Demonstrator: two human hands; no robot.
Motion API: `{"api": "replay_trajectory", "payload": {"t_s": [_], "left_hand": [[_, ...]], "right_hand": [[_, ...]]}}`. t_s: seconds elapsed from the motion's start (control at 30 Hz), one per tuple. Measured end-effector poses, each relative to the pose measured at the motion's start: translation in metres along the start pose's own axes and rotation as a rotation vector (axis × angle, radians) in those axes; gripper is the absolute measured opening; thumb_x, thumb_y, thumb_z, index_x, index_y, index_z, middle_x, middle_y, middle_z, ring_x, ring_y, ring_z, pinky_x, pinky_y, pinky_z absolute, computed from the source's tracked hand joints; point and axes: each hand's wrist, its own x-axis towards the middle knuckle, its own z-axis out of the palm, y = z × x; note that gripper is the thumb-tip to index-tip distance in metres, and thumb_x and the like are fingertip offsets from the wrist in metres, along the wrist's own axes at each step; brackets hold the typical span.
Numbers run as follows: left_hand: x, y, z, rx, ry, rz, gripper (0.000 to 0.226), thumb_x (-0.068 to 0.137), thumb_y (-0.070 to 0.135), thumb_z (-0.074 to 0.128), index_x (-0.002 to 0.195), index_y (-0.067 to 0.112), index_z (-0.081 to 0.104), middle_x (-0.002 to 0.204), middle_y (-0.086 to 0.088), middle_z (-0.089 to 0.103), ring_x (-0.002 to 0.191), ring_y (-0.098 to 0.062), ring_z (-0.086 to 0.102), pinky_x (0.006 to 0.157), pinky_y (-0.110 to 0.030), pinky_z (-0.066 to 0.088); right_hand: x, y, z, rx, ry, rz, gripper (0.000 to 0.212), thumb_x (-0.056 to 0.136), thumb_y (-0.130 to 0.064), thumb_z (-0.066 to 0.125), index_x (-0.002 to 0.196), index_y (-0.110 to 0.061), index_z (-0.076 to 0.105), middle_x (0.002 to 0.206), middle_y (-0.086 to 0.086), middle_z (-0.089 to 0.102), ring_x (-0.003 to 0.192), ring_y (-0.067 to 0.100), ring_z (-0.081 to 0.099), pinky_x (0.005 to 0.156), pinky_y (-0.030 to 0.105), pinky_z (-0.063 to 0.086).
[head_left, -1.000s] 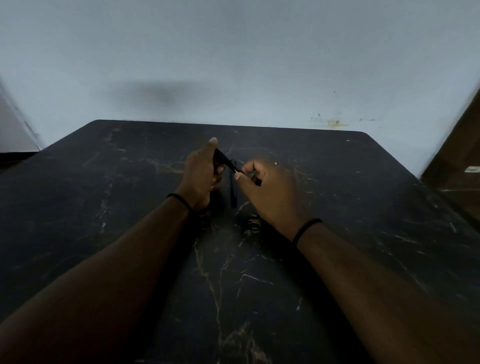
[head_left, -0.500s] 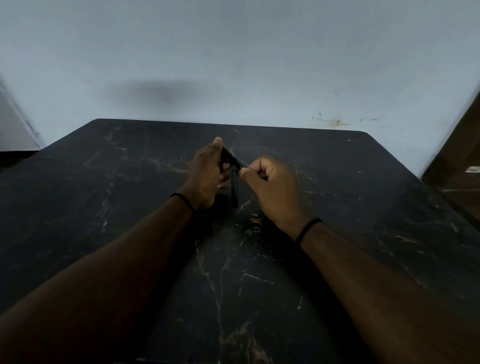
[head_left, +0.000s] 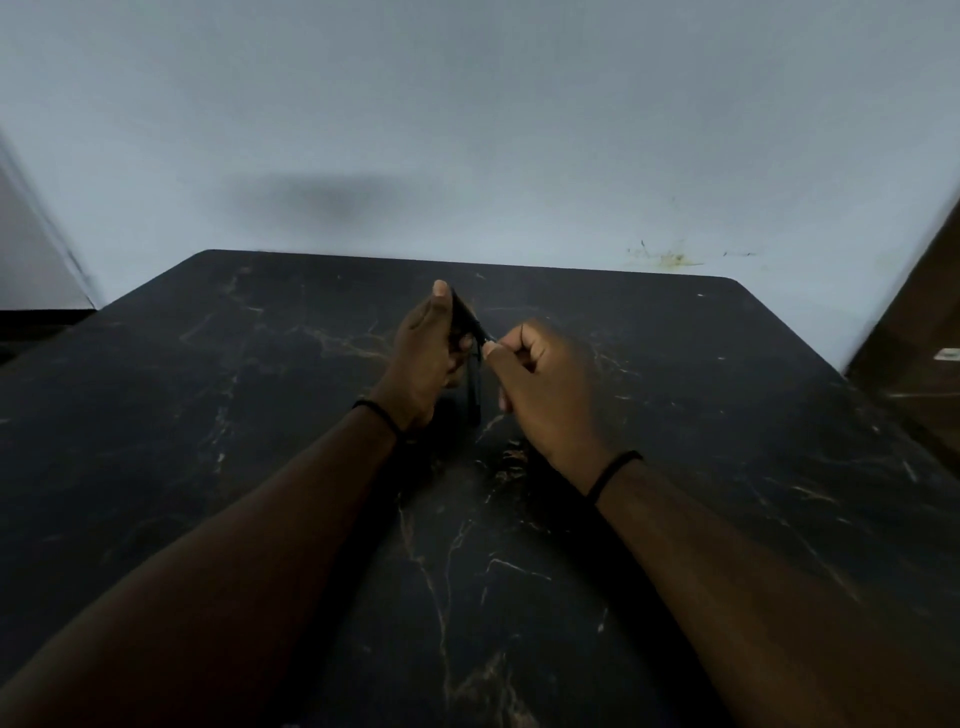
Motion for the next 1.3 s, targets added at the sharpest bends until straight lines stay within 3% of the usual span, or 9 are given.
{"api": "replay_trajectory", "payload": {"t_s": [0.07,0.17,0.27,0.37,0.53,0.73,0.97,1.1,1.3], "left_hand": [[0.001,-0.002,-0.003,0.264,0.12,0.113,0.05,0.106,0.045,0.025,0.075,0.017,0.052,0.061,0.003,0.047,0.046,-0.003,0.039,0.043,-0.016,0.032],[0.004,-0.006,-0.009,0.887,0.188,0.206,0.048,0.104,0.047,0.033,0.067,0.021,0.047,0.063,0.003,0.047,0.054,-0.008,0.043,0.05,-0.024,0.03],[0.007,-0.008,-0.004,1.203,0.075,0.238,0.053,0.1,0.051,0.037,0.061,0.017,0.048,0.059,0.002,0.052,0.051,-0.014,0.049,0.05,-0.028,0.037],[0.01,-0.007,0.003,1.436,-0.012,0.142,0.039,0.094,0.049,0.041,0.08,0.016,0.059,0.081,-0.004,0.061,0.074,-0.023,0.06,0.067,-0.033,0.051],[0.008,0.001,-0.004,1.402,0.021,0.061,0.031,0.091,0.037,0.049,0.074,0.013,0.058,0.08,-0.008,0.062,0.076,-0.028,0.062,0.07,-0.034,0.052],[0.01,0.003,-0.023,1.18,0.149,0.081,0.031,0.095,0.032,0.047,0.079,0.008,0.061,0.084,-0.017,0.065,0.077,-0.034,0.063,0.065,-0.037,0.047],[0.014,-0.002,-0.023,1.138,0.224,0.132,0.038,0.095,0.035,0.049,0.06,0.021,0.038,0.063,0.001,0.045,0.056,-0.018,0.044,0.054,-0.03,0.033],[0.014,-0.003,-0.023,1.123,0.252,0.128,0.039,0.094,0.032,0.052,0.059,0.022,0.037,0.061,0.004,0.042,0.052,-0.01,0.039,0.047,-0.026,0.023],[0.012,0.0,-0.021,1.106,0.267,0.129,0.036,0.093,0.031,0.05,0.061,0.021,0.04,0.061,0.003,0.046,0.052,-0.01,0.041,0.047,-0.026,0.023]], "right_hand": [[-0.001,0.001,-0.002,-0.128,0.046,0.017,0.026,0.095,-0.035,0.058,0.073,-0.022,0.056,0.06,-0.001,0.062,0.051,0.009,0.056,0.052,0.028,0.045],[0.002,0.003,-0.009,-0.351,0.161,-0.02,0.029,0.093,-0.036,0.059,0.069,-0.021,0.053,0.059,-0.004,0.055,0.052,0.008,0.05,0.048,0.023,0.036],[0.006,0.004,-0.014,-0.497,0.178,0.017,0.026,0.093,-0.035,0.059,0.072,-0.02,0.054,0.063,-0.004,0.056,0.057,0.011,0.052,0.049,0.025,0.033],[0.005,0.004,-0.012,-0.551,0.1,0.083,0.023,0.094,-0.037,0.057,0.077,-0.021,0.053,0.068,-0.003,0.057,0.063,0.015,0.055,0.054,0.028,0.036],[0.002,-0.002,0.0,-0.644,0.076,0.061,0.025,0.088,-0.038,0.057,0.07,-0.022,0.054,0.059,-0.007,0.052,0.053,0.005,0.047,0.046,0.024,0.025],[0.005,-0.003,0.021,-0.797,-0.049,0.05,0.029,0.095,-0.04,0.05,0.075,-0.019,0.053,0.068,-0.003,0.053,0.071,0.022,0.059,0.058,0.029,0.035],[0.017,-0.005,0.037,-0.886,-0.041,0.043,0.03,0.098,-0.039,0.052,0.104,-0.012,0.065,0.103,0.008,0.07,0.096,0.029,0.066,0.068,0.031,0.039],[0.02,-0.004,0.04,-0.911,-0.058,0.045,0.031,0.098,-0.039,0.051,0.104,-0.013,0.066,0.103,0.008,0.07,0.094,0.029,0.067,0.069,0.032,0.043],[0.02,-0.003,0.04,-0.897,-0.046,0.048,0.031,0.098,-0.04,0.052,0.102,-0.012,0.065,0.101,0.009,0.069,0.093,0.03,0.066,0.069,0.034,0.045]]}}
